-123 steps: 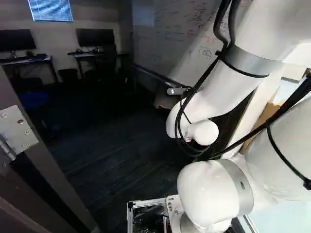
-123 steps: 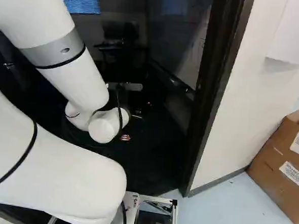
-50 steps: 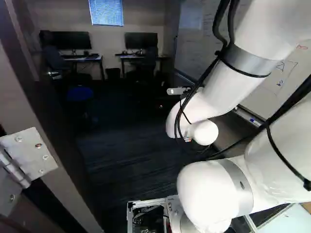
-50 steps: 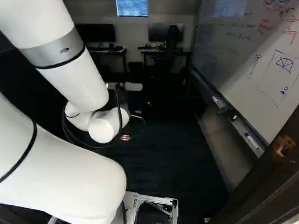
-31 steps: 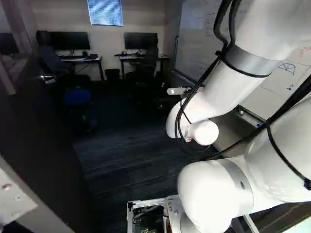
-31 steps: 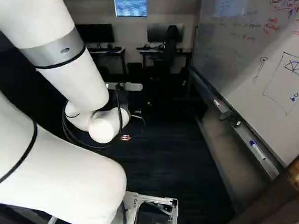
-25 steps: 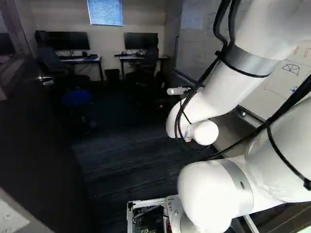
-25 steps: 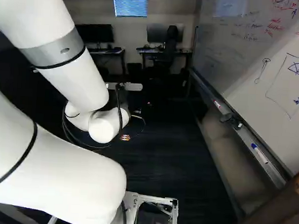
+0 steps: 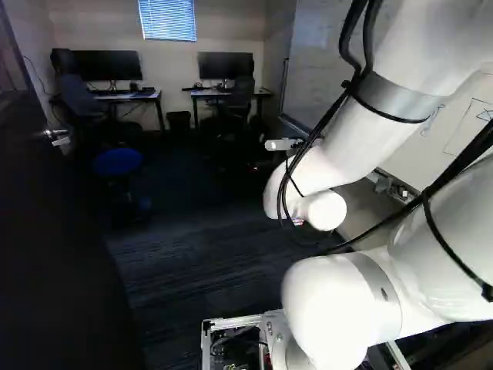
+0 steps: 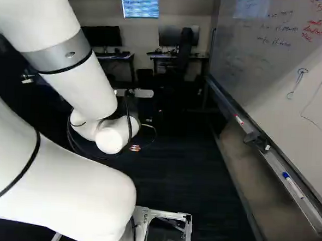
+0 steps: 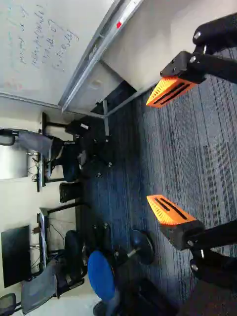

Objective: Open the door and move inside

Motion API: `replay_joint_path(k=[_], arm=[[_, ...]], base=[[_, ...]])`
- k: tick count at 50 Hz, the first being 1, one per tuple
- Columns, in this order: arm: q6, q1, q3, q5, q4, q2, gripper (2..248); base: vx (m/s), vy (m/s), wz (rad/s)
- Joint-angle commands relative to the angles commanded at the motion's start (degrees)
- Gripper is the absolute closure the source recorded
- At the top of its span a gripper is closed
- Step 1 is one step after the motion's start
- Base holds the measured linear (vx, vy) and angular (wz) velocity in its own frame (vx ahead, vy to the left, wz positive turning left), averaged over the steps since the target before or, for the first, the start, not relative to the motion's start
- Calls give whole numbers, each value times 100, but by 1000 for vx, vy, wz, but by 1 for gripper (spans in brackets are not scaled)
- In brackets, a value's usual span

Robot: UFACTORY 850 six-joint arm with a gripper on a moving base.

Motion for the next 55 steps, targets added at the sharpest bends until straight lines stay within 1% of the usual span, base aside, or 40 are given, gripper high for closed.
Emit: replay_joint_path(k=[12, 22, 55], arm=[[0, 0, 0, 0, 0, 0, 3], [0, 0, 0, 0, 0, 0, 3], [0, 0, 0, 0, 0, 0, 3]], base=[[189, 39, 177], [195, -4, 139], [195, -26, 0]])
